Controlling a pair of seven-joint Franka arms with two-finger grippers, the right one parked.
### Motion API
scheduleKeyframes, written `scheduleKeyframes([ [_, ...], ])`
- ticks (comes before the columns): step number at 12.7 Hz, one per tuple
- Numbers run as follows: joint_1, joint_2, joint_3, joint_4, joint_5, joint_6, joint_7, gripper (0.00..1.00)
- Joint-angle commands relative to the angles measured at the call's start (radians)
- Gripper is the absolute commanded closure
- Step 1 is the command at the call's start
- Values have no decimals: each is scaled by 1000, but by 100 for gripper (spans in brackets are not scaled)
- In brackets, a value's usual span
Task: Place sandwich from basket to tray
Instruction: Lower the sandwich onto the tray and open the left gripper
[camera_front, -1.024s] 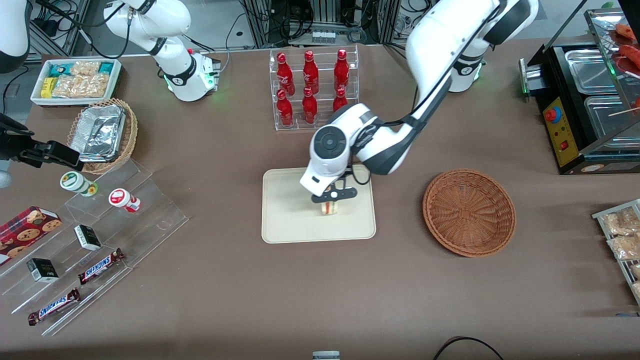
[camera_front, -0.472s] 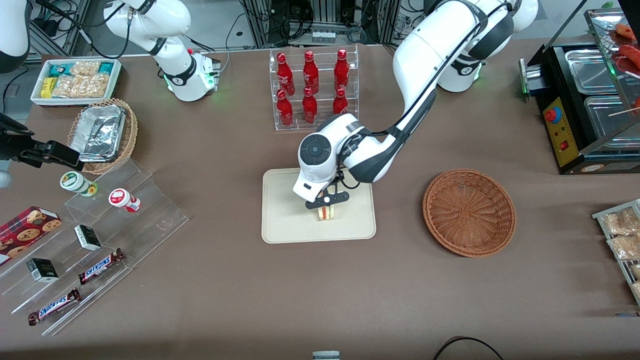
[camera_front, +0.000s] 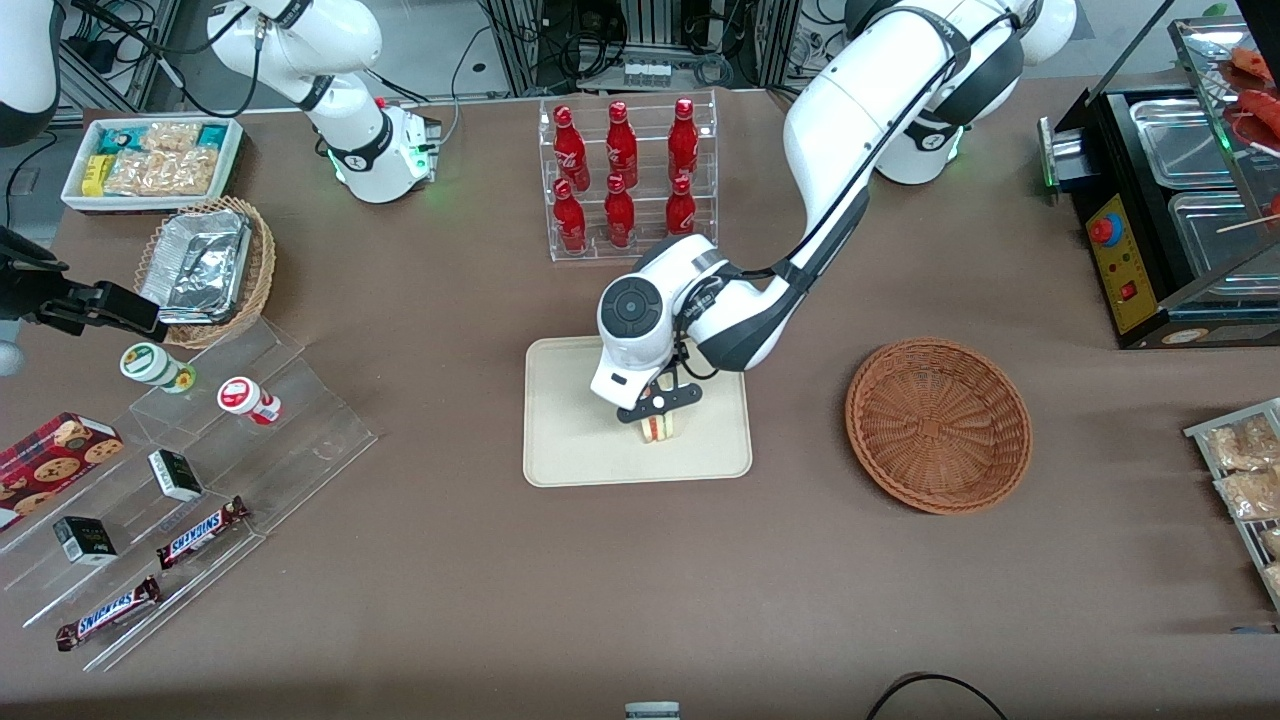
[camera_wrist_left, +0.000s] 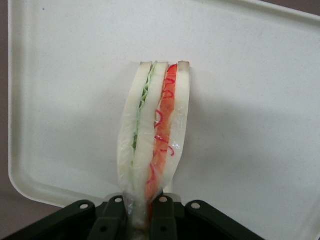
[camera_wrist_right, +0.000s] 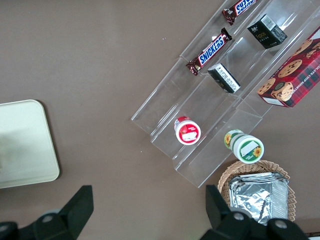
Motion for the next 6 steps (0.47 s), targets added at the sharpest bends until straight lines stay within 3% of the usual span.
scheduleKeyframes([
  [1, -17, 28, 10, 42, 18, 3, -29, 0],
  [6, -3, -29, 5, 43, 5, -44, -16, 0],
])
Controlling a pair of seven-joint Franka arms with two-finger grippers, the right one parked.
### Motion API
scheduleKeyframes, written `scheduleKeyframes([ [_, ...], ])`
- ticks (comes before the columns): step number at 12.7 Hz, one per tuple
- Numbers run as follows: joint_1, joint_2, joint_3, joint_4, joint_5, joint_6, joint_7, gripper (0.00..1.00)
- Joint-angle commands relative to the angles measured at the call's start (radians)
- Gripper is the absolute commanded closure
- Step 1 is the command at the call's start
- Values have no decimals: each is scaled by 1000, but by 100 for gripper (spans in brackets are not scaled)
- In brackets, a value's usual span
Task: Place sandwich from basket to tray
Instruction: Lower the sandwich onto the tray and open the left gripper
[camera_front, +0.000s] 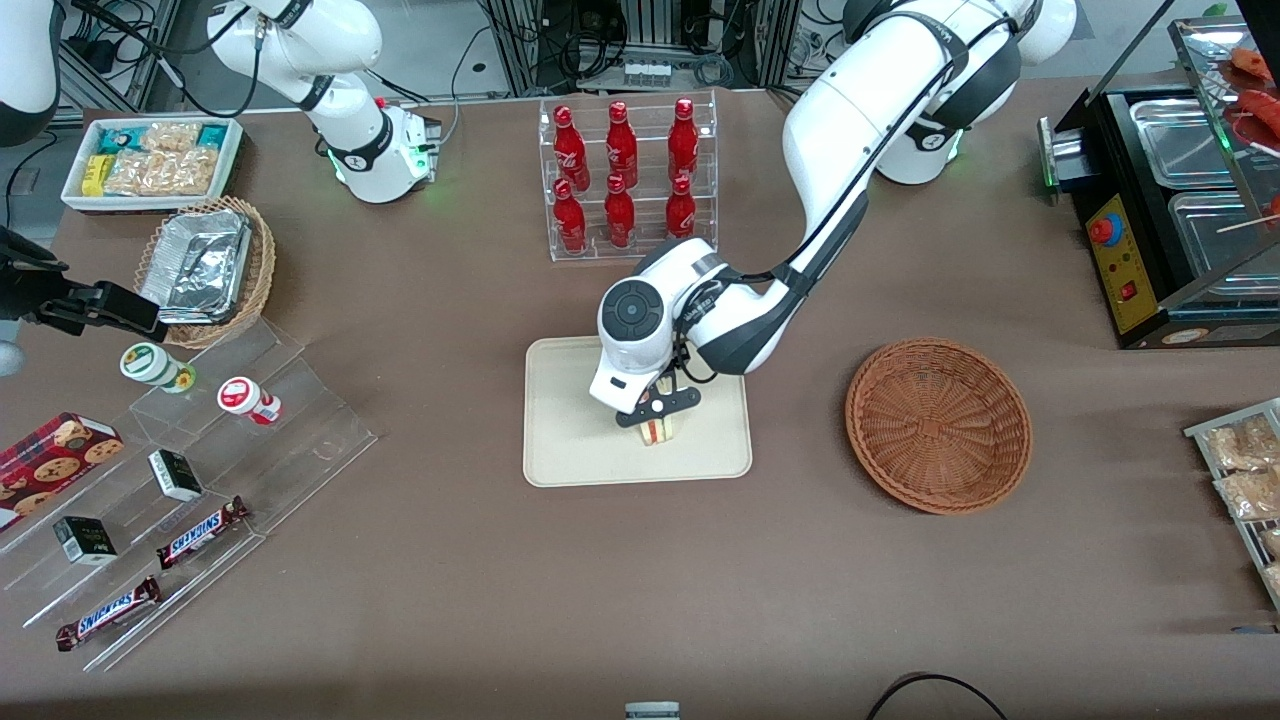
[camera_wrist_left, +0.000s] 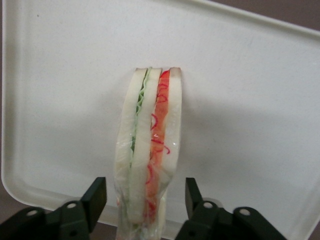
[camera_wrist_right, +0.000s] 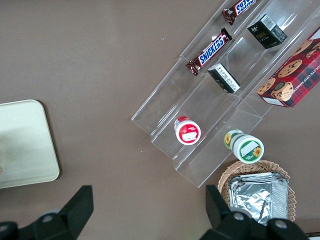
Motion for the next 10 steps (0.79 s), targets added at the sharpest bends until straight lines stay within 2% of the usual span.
scheduleKeyframes([
  [1, -1, -50, 5, 20, 4, -68, -10, 0],
  [4, 10, -139, 3, 32, -39, -163, -5, 0],
  [6, 42, -203, 5, 32, -76, -240, 85, 0],
  [8, 127, -265, 5, 31, -142, -305, 270, 0],
  [10, 193, -323, 8, 24, -137, -377, 495, 0],
])
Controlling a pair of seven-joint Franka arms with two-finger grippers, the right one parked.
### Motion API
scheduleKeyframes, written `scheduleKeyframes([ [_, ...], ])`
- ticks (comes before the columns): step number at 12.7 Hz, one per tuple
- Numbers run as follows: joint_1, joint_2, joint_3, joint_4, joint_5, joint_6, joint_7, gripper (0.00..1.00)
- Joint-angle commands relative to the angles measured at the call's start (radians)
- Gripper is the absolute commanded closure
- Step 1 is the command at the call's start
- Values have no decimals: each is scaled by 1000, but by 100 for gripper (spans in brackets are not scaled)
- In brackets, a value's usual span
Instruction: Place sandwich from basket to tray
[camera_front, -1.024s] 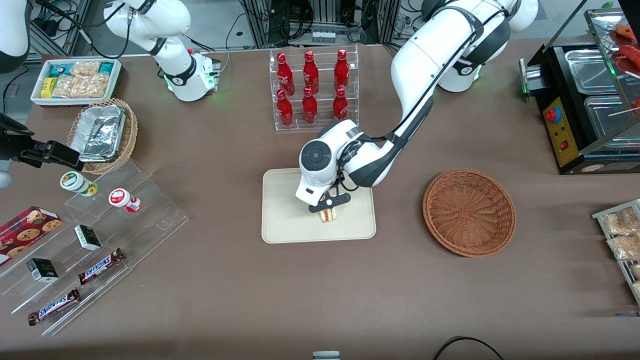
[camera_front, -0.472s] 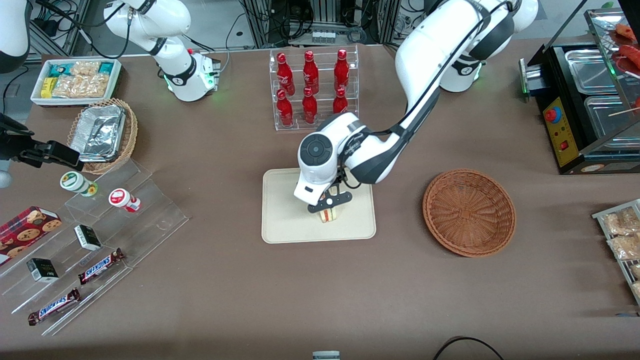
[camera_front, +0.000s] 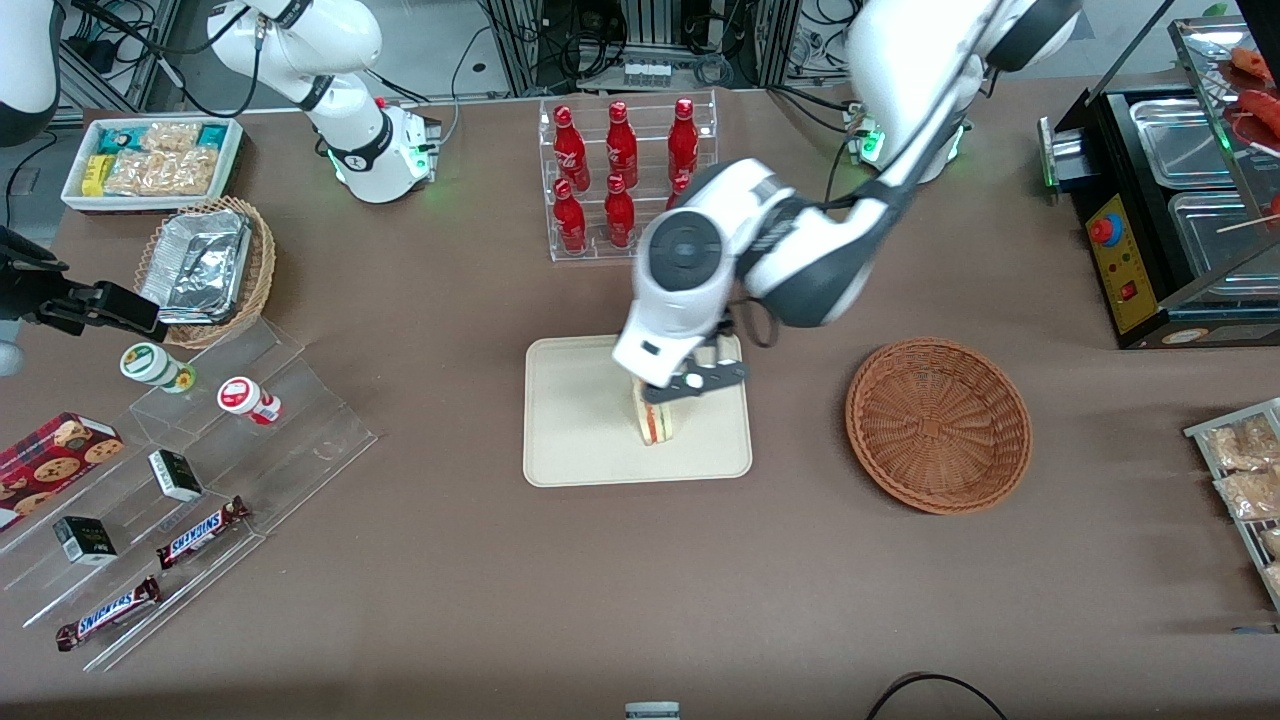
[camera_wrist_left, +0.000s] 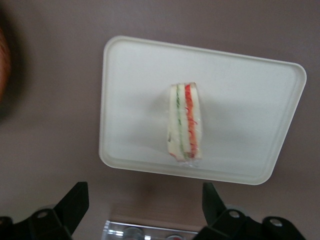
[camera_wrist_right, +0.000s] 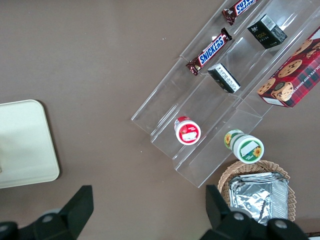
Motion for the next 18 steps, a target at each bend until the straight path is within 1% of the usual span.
scheduleKeyframes([
  [1, 110, -79, 4, -32, -12, -91, 283, 0],
  [2, 140, -108, 7, -43, 1, -122, 320, 0],
  [4, 278, -157, 2, -94, 3, -135, 340, 0],
  [6, 320, -199, 8, -121, 5, -141, 454, 0],
  [7, 341, -231, 8, -161, 5, -130, 468, 0],
  [10, 355, -289, 14, -197, 6, -138, 506, 0],
  [11, 378, -318, 20, -219, 6, -141, 523, 0],
  [12, 401, -388, 22, -289, 6, -138, 550, 0],
  [13, 415, -459, 39, -352, 6, -144, 617, 0],
  [15, 398, -551, 114, -416, 6, -194, 688, 0],
  [17, 398, -575, 140, -411, 9, -257, 721, 0],
  [18, 397, -594, 190, -408, 9, -274, 724, 0],
])
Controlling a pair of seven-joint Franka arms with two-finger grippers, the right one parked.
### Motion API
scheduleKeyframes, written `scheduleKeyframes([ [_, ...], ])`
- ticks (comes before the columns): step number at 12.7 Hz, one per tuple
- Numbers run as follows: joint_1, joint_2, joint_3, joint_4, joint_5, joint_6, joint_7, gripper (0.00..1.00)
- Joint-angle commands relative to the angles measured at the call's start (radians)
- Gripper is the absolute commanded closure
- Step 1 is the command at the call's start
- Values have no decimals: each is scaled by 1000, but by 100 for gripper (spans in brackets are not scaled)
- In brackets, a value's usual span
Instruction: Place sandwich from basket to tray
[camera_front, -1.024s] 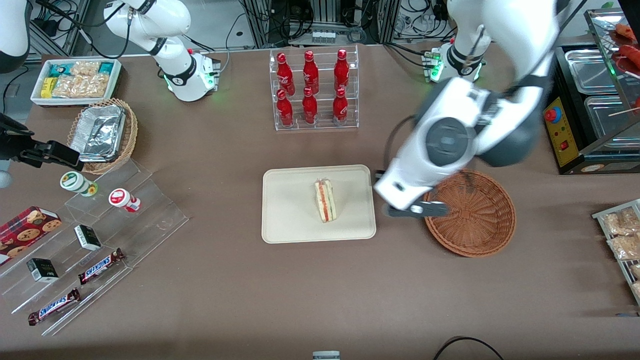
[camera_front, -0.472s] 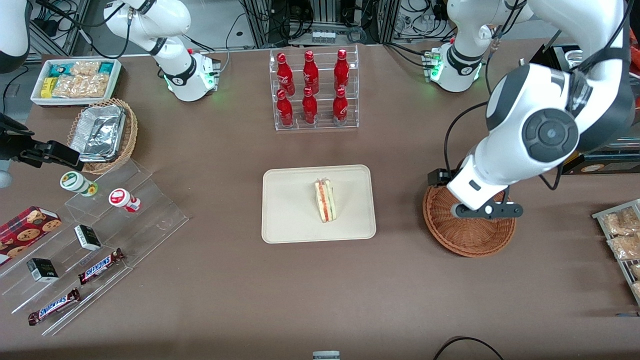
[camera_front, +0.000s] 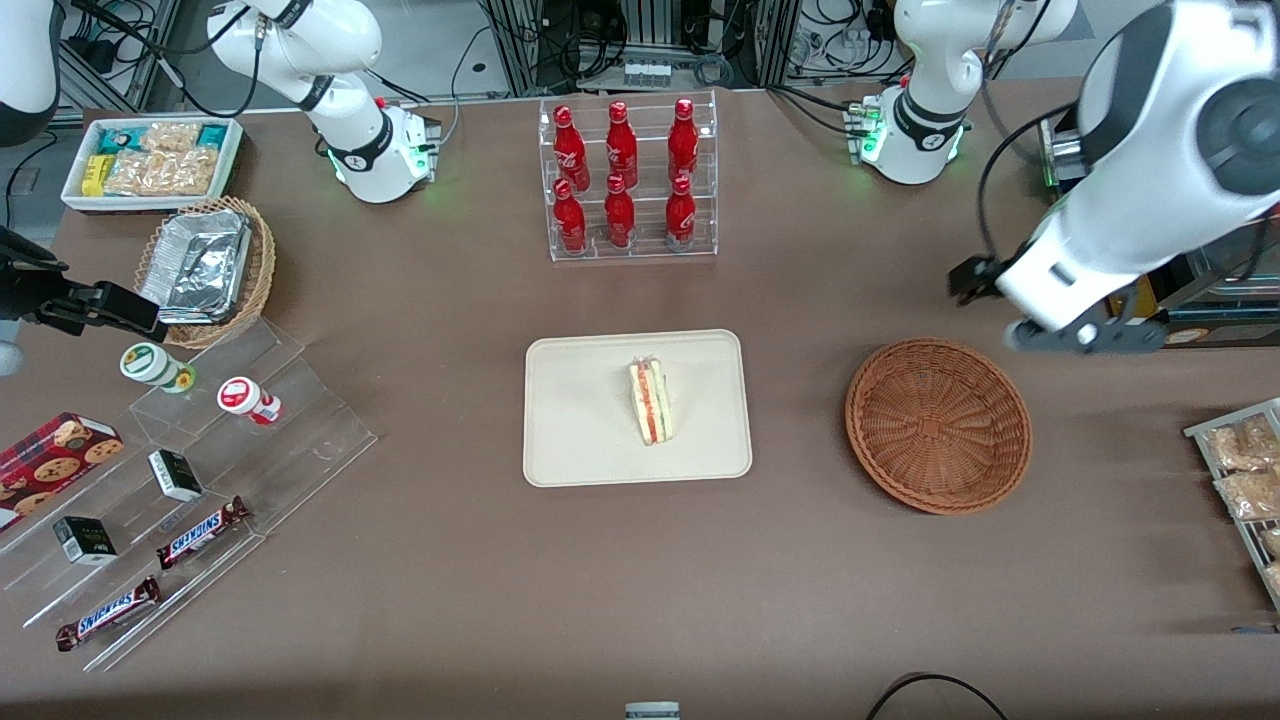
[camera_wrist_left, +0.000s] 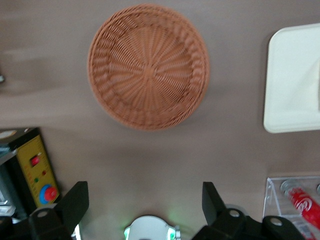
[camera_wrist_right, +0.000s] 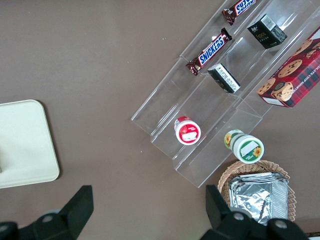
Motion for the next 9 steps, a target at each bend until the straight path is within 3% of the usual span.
scheduleKeyframes([
  [1, -1, -67, 80, -31, 1, -42, 48, 0],
  [4, -1, -102, 146, -21, 1, -65, 122, 0],
  [9, -1, -107, 173, 10, 2, -53, 123, 0],
])
